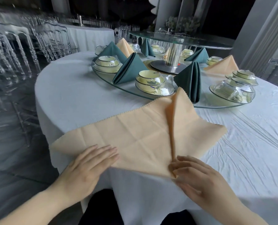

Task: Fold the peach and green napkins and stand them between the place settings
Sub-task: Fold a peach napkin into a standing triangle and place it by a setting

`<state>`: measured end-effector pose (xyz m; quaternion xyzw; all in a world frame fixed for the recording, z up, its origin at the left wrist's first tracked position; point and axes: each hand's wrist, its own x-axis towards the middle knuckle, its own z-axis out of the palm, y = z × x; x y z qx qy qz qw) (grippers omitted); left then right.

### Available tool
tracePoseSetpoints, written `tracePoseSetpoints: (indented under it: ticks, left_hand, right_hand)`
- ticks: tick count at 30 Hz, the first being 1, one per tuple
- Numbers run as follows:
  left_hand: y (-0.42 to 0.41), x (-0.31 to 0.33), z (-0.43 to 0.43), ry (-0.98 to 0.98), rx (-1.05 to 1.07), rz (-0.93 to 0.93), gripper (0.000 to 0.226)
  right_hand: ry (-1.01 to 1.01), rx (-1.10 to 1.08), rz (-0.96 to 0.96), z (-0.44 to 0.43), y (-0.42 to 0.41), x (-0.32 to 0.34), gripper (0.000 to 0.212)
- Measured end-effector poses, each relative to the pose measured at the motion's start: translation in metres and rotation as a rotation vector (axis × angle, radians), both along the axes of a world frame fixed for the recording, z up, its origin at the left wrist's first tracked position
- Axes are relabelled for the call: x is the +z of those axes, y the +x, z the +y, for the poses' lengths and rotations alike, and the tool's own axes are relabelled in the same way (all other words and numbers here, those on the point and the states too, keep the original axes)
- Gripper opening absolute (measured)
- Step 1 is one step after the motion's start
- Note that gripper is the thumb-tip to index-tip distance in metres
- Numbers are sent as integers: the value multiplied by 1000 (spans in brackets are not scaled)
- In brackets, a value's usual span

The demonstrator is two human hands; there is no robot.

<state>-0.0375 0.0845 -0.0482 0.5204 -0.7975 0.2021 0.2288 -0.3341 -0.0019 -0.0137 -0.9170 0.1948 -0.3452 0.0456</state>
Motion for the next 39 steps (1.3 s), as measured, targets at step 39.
tracePoseSetpoints:
  ticks: [39]
  left_hand:
    - [-3,165,-94,830,153,689,25]
  right_hand:
    - [595,-330,-49,-28,-21,58,24]
